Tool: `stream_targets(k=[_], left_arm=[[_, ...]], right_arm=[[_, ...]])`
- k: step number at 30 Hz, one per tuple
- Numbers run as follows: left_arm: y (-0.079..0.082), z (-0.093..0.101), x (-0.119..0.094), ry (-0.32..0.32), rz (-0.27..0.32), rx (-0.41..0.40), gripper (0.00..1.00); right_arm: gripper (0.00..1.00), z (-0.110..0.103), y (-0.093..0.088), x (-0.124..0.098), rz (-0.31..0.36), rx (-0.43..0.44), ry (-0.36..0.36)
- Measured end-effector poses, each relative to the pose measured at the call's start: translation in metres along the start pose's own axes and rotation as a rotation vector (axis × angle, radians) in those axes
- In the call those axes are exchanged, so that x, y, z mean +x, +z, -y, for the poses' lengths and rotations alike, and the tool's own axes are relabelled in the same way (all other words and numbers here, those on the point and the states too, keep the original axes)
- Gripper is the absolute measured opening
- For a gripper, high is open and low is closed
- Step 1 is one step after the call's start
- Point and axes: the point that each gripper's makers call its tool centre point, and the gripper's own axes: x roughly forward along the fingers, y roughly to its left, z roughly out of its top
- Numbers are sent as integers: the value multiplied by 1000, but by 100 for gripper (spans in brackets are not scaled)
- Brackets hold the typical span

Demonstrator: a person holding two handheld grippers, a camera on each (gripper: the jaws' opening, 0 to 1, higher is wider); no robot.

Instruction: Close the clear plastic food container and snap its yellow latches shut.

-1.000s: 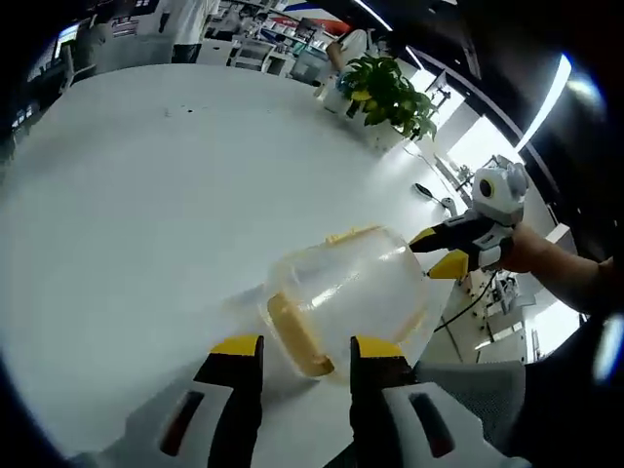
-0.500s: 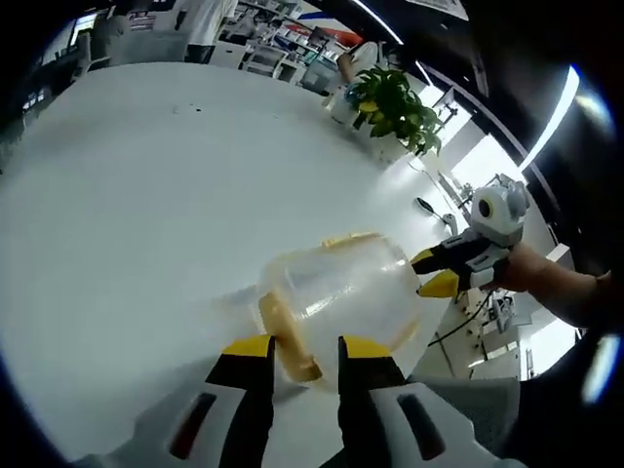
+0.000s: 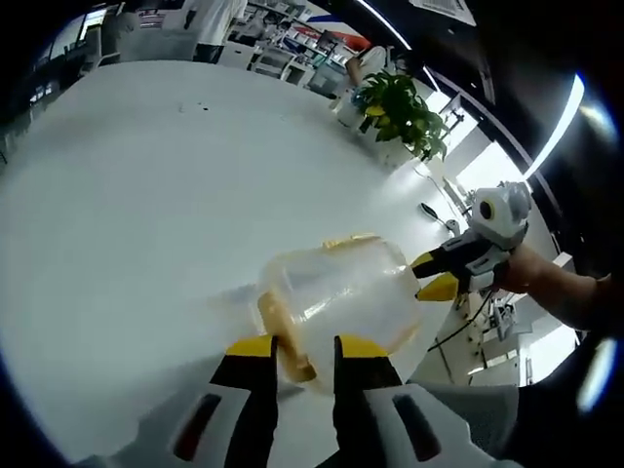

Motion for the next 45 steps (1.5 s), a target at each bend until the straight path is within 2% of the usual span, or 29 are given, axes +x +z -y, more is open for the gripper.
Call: stream_targets(k=[1, 2, 3, 10, 20, 27, 30, 32, 39, 44, 45], left_arm=[[-2, 0, -2, 3, -16, -4, 12], [0, -5, 2, 14, -7, 5, 12], [-2, -6, 2, 19, -25, -6, 12], [-5, -7, 2, 15, -31, -49, 14], [-4, -6, 3, -5, -13, -48, 16], [-3, -3, 3, -13, -19, -36, 17], [-1, -4, 1, -4, -15, 8, 17], [1, -4, 1, 17, -21, 56, 18], [13, -2, 3, 101, -20, 248, 23], [22, 3, -1, 205, -22, 510, 25], [23, 6, 0, 202, -22, 562, 24]], right_arm=[[20, 9, 9, 2, 38, -2, -50], [20, 6, 7, -1, 1, -13, -40], [20, 6, 9, -2, -2, -16, -41], [21, 9, 11, -2, 3, 5, -43], [22, 10, 9, -2, 32, 41, -54], [23, 10, 9, -1, 19, 56, -64], [23, 10, 11, -2, 3, -17, -105], [24, 9, 13, -3, -13, -111, -140], [26, 8, 14, -2, -21, -206, -185], [30, 9, 21, -4, -32, -402, -244], [29, 8, 23, -4, -22, -436, -253]])
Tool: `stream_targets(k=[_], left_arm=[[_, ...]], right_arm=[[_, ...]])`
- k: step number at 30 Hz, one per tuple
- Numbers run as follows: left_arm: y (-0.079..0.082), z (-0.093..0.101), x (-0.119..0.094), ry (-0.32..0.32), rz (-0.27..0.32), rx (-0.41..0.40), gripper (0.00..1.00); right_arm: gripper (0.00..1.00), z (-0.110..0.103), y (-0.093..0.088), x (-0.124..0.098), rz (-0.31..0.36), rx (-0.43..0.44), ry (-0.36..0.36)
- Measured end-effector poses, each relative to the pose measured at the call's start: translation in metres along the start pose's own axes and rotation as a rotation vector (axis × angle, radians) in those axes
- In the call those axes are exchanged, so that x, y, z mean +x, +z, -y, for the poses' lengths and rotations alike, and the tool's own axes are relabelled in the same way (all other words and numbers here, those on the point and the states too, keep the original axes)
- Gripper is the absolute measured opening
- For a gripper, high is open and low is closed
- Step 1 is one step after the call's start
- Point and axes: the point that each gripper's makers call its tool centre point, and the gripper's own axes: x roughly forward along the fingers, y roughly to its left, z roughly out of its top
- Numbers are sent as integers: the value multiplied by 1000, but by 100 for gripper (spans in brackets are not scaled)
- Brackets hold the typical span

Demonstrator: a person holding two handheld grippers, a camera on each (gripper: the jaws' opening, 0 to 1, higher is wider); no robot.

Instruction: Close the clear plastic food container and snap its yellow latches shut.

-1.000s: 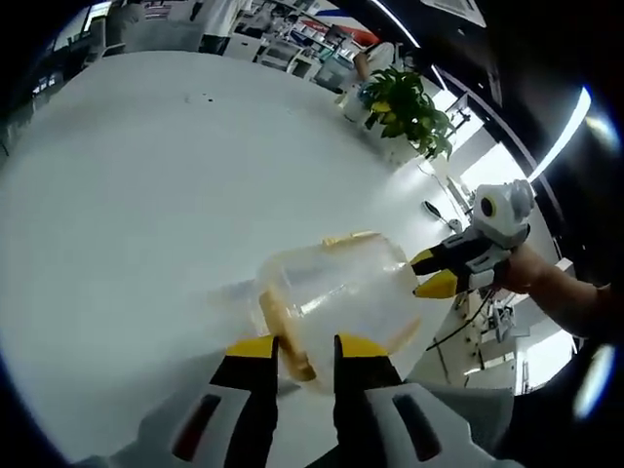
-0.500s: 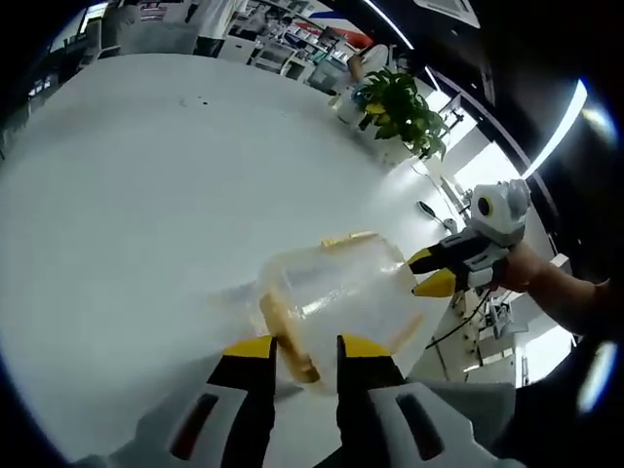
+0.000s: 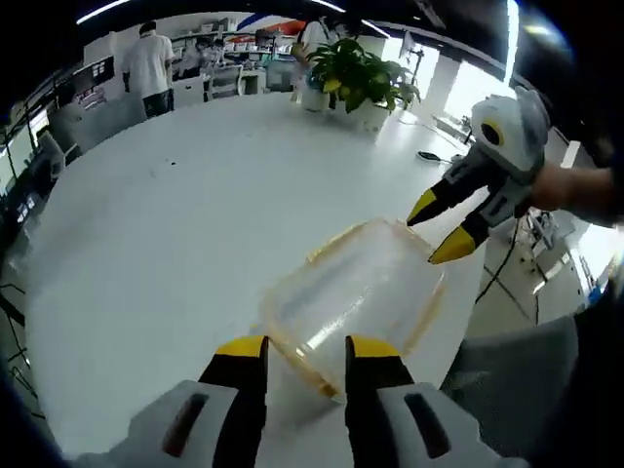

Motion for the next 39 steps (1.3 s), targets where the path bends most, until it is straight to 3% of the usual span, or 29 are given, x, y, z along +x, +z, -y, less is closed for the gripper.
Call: stream_targets(k=[2, 4, 7, 11, 16, 21, 28, 32, 35, 39], left_arm=[[3, 9, 0, -20, -15, 146, 20], [7, 10, 0, 6, -16, 206, 21], [21, 20, 1, -33, 37, 261, 21], [34, 38, 5, -101, 89, 375, 13], [38, 55, 10, -165, 88, 372, 14], [31, 56, 13, -164, 46, 398, 17], [25, 63, 12, -170, 33, 394, 20], [24, 72, 12, -185, 27, 365, 30], [19, 77, 13, -174, 11, 431, 34], [15, 80, 16, -165, 4, 450, 38]], right_arm=[[27, -1, 2, 0, 3, -62, -5], [28, -2, 9, 0, 33, -101, -1], [34, -16, 29, 1, 119, -107, 86], [31, -20, 38, 6, 123, -155, 117], [34, -27, 49, 14, 135, -166, 162], [33, -29, 58, 20, 138, -203, 182], [33, -22, 58, 26, 113, -222, 185], [33, -18, 59, 29, 100, -225, 190], [33, -16, 59, 31, 82, -241, 193], [34, -12, 60, 35, 63, -248, 208]])
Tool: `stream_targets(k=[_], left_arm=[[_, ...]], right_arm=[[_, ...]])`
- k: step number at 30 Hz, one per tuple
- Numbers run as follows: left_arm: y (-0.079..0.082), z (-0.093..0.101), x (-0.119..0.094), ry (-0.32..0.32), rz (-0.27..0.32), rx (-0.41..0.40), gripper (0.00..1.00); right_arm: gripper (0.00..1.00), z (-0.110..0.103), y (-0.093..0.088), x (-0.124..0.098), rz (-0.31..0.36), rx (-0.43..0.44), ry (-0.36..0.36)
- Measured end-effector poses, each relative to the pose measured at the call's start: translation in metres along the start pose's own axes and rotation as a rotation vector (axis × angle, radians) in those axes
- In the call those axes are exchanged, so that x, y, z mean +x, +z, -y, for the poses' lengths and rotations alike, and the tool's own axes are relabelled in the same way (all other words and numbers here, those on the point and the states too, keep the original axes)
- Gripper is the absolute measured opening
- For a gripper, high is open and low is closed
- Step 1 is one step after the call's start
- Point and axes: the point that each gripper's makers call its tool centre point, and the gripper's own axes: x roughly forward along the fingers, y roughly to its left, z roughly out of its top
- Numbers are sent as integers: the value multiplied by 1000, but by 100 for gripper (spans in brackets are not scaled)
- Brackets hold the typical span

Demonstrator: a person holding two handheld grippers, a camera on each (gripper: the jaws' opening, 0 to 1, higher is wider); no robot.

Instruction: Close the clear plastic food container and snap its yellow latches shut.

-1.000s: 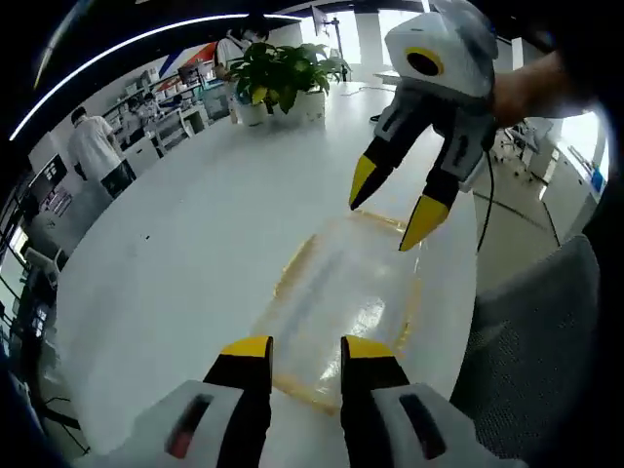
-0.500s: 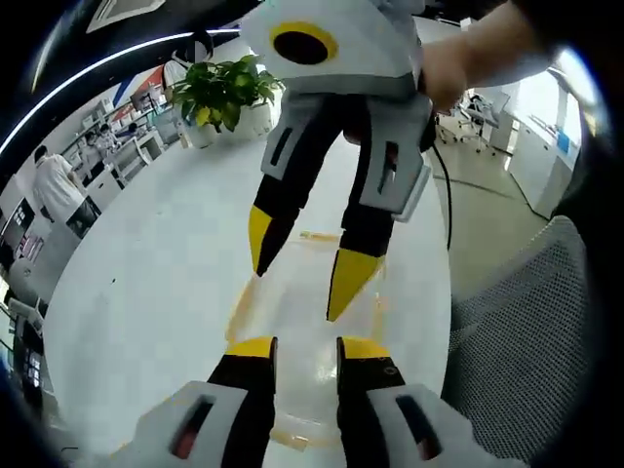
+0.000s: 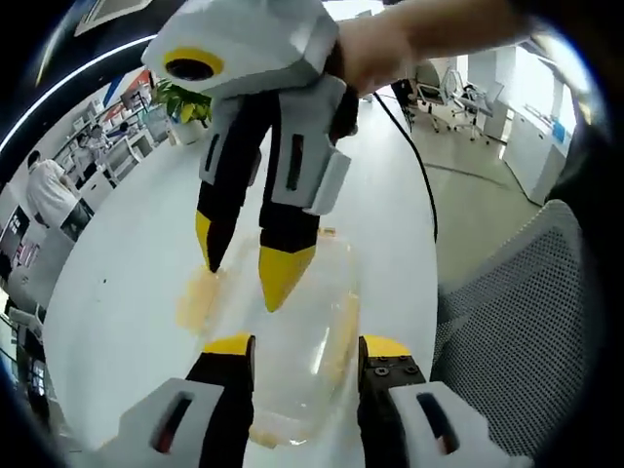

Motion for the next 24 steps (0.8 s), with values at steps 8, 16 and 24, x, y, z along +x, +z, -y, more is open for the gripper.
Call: stream_targets(k=[8, 16, 24], left_arm=[[-3, 7, 5, 4, -47, 129, 39], [-2, 8, 7, 1, -44, 141, 42], [-3, 7, 9, -1, -79, 204, 43]], right_arm=[[36, 5, 1, 6, -42, -17, 62], [37, 4, 5, 14, -85, -30, 147], [36, 1, -1, 19, -178, -44, 246]])
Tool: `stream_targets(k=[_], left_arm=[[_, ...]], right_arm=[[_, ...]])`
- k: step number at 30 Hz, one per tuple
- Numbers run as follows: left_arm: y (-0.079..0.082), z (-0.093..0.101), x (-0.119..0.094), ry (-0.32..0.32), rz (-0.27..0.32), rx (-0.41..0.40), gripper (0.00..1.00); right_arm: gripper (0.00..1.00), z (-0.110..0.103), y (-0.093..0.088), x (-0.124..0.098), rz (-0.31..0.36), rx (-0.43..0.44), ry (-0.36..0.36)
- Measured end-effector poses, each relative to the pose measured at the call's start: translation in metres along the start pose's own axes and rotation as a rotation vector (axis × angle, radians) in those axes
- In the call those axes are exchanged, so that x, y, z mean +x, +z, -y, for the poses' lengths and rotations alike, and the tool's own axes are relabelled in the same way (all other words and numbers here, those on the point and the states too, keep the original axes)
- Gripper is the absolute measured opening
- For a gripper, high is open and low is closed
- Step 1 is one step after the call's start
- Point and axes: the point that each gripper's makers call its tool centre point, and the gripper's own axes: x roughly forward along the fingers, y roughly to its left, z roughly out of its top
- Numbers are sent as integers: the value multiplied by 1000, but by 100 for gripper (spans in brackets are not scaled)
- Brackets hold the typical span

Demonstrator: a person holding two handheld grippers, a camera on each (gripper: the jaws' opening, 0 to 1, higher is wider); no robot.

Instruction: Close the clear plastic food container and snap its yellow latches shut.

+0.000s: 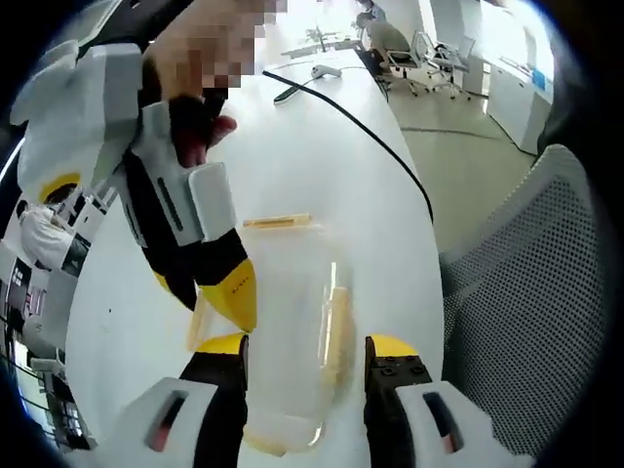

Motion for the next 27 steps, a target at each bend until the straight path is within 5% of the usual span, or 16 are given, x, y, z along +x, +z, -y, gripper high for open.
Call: stream_targets(k=[12, 27], left_arm=[[-1, -6, 2, 22, 25, -3, 37], [-2, -8, 5, 48, 8, 9, 35]], right_arm=[[36, -2, -1, 7, -136, -6, 52], [33, -2, -3, 7, -136, -29, 52]])
